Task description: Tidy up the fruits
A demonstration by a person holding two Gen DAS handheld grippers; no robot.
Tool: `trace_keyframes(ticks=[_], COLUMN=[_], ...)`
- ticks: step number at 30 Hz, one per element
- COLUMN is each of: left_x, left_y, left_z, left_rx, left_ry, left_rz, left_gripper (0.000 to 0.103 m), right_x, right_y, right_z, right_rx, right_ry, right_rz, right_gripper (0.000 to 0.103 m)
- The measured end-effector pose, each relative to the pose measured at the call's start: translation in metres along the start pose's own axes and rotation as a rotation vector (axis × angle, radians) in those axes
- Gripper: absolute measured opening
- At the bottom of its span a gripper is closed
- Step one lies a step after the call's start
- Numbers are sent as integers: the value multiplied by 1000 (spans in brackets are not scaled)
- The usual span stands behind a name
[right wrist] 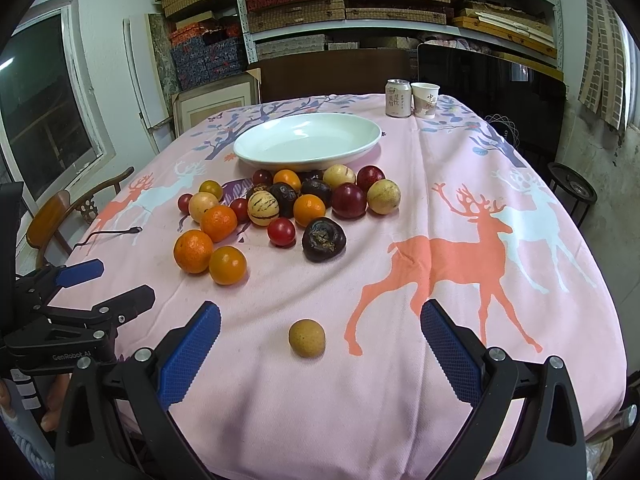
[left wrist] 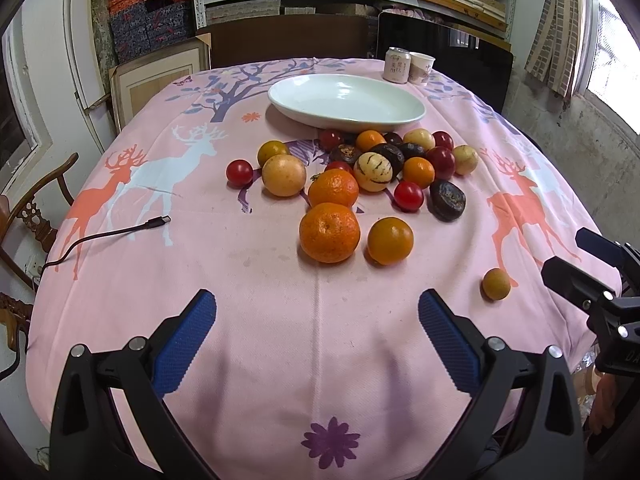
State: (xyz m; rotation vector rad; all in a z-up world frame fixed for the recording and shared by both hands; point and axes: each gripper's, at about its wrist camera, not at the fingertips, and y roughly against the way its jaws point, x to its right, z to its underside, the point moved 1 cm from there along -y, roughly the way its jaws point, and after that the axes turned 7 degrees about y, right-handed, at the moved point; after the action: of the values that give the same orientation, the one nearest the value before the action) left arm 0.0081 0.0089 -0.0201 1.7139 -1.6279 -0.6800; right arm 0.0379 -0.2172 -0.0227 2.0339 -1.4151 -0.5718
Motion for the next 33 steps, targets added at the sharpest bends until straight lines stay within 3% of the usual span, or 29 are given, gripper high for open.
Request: trace_keyframes(ticks=[12,21,27,30,33], left_x=[-10,-4,-5,-7,-5], left_y=[-19,-48,-75,-84,-91], left_z=[1,-17,-33,-37,-37], left_rx=[-28,-23,-63,-103,-121], left_ry=[14,-55,-45,-25,-24], left_rz=[-11,-10,17,51,59], left_gripper=[99,99,98,76,74], right_x=[-1,0,-8,-7,-6], right_y=[-19,-28,-42,-50,-57], right_z=[12,19,21,21,22], right_rx=[-60,-22,-37,-51,-68], right_ry=[13,28,80,74,64], right_rz=[-53,-96,-78,-99,-116], right_gripper=[100,99,82,72,62])
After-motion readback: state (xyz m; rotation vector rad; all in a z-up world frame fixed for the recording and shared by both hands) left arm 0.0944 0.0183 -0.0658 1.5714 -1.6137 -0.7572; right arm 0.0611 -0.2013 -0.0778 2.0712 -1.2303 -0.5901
